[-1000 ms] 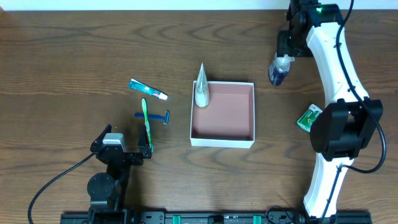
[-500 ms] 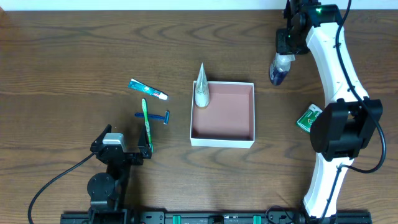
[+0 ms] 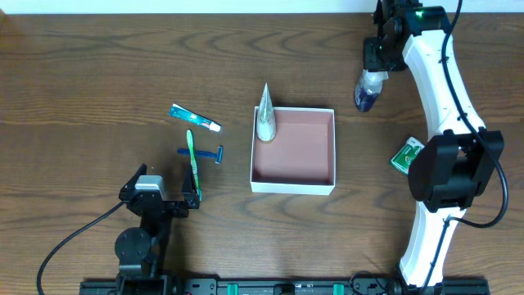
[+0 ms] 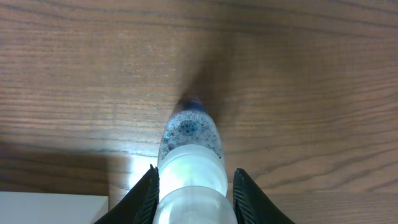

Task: Pack container
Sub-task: 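Grasp the blue pump bottle by its cap with the right gripper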

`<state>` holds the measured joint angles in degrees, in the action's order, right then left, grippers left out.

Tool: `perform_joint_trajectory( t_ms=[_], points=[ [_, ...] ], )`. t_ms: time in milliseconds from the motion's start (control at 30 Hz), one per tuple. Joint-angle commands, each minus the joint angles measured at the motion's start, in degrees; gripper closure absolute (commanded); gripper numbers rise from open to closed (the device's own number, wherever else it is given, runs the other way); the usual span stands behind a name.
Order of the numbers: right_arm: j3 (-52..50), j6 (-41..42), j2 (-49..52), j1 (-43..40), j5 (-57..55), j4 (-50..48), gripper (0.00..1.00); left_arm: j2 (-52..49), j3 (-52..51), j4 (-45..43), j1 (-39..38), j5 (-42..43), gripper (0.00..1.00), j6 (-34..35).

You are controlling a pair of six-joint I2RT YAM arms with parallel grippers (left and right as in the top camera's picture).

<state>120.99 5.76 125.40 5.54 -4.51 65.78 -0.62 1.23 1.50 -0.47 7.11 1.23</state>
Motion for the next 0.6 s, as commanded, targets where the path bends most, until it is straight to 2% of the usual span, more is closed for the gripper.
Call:
perform_joint_trajectory(
  t_ms=[0, 567],
  points=[
    [-1.2, -0.7, 2.16, -0.28, 1.14, 0.9, 0.99, 0.28, -1.01, 1.9, 0.2, 0.83, 0.02, -0.79],
    [-0.94, -0.7, -10.45, -0.24, 1.16, 1.01, 0.99, 0.28, -1.01, 1.9, 0.2, 0.83, 0.02, -0.79]
  ],
)
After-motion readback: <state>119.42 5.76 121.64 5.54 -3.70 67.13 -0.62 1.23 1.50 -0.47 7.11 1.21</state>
